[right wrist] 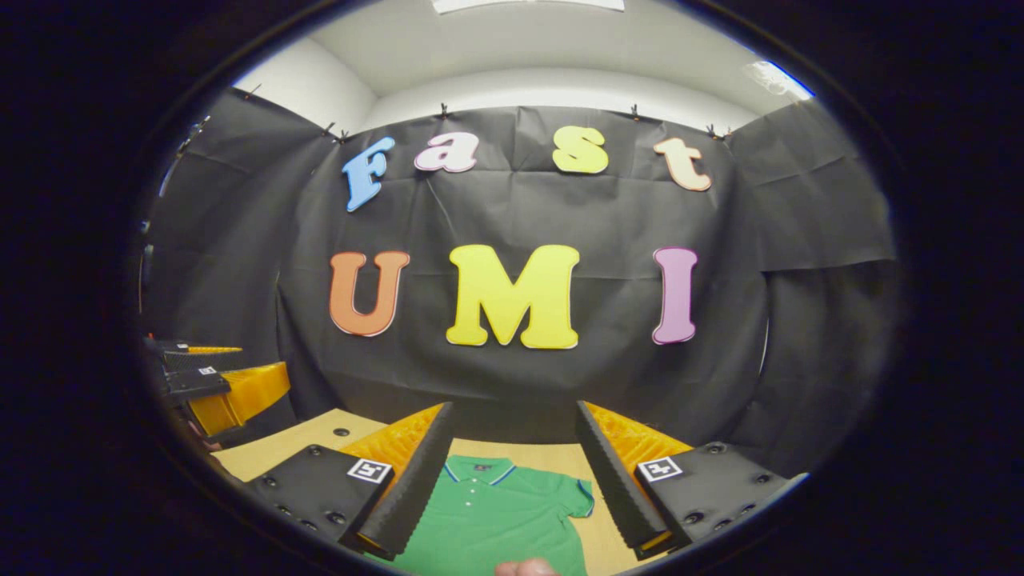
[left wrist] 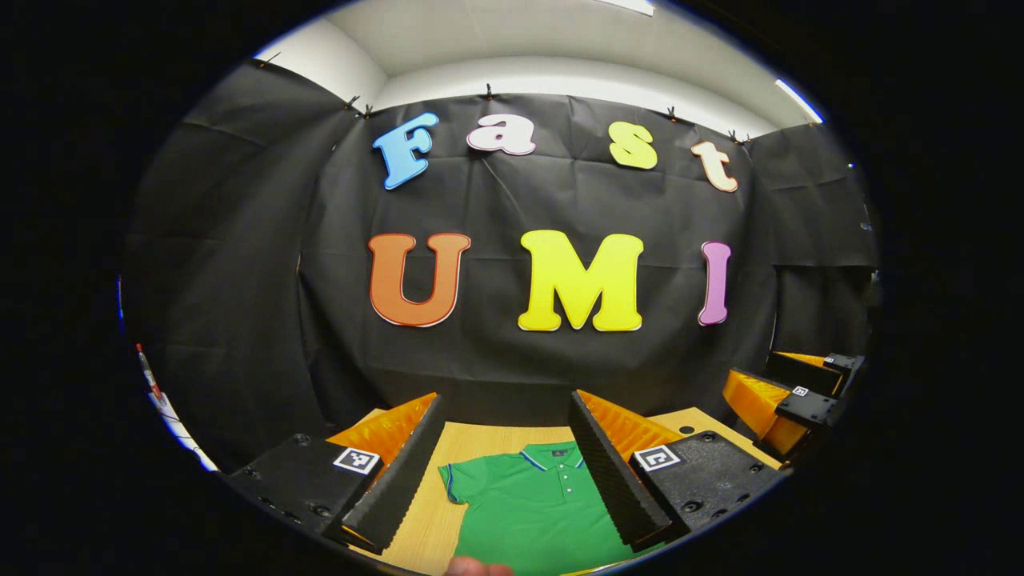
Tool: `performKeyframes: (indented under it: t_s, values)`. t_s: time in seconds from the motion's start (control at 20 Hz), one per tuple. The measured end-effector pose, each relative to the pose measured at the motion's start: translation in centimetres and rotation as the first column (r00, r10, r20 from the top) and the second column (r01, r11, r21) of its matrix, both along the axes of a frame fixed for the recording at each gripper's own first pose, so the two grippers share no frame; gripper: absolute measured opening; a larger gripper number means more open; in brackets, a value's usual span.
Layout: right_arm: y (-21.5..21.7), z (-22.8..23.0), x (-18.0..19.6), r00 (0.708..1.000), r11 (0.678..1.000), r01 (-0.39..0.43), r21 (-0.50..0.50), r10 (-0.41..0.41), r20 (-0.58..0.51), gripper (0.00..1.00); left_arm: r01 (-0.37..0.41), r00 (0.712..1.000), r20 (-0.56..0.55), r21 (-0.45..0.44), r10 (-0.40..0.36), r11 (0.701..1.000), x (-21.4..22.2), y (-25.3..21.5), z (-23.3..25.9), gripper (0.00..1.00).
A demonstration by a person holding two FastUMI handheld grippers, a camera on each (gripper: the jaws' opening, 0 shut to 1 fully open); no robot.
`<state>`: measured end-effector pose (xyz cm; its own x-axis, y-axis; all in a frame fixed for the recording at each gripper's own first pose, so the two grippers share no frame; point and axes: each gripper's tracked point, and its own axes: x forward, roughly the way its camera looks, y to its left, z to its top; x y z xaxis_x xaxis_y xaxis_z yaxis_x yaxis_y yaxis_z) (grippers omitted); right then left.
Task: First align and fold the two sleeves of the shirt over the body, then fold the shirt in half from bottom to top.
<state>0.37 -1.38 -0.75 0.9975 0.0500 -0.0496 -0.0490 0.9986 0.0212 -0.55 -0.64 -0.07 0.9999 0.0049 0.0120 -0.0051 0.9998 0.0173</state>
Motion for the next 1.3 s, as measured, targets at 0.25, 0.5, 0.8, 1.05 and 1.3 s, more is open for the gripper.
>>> performKeyframes:
  t_s: [0.25,0.5,0.8,1.05,1.3]
  values:
    - [-1.8,-0.8,0.0,0.999,1.0,0.029,0.009,-0.029,-0.022,0.95,0.023,1.0,-0.001,-0.004,-0.023,1.0,0.5,-1.7,-0.3,0.99]
    - [-3.7,-1.3,0.0,0.998,0.999,0.053,0.009,-0.053,-0.043,0.93,0.068,0.997,-0.03,-0.004,-0.069,0.998,1.0,-3.7,-1.5,0.99]
    - [-5.1,-4.1,0.9,0.993,0.999,0.042,0.028,-0.039,-0.115,0.95,0.083,0.996,-0.047,0.012,-0.082,0.997,1.3,-4.8,-2.6,0.99]
    - [-6.9,-7.2,2.4,0.983,0.998,0.039,0.04,-0.031,-0.18,0.94,0.063,0.996,-0.068,-0.007,-0.063,0.998,1.4,-4.5,-3.8,1.0]
    - [-9.5,-10.5,4.9,0.969,0.999,0.042,0.03,-0.034,-0.244,0.95,0.034,0.997,-0.07,0.002,-0.034,0.999,2.2,-4.2,-4.0,0.99]
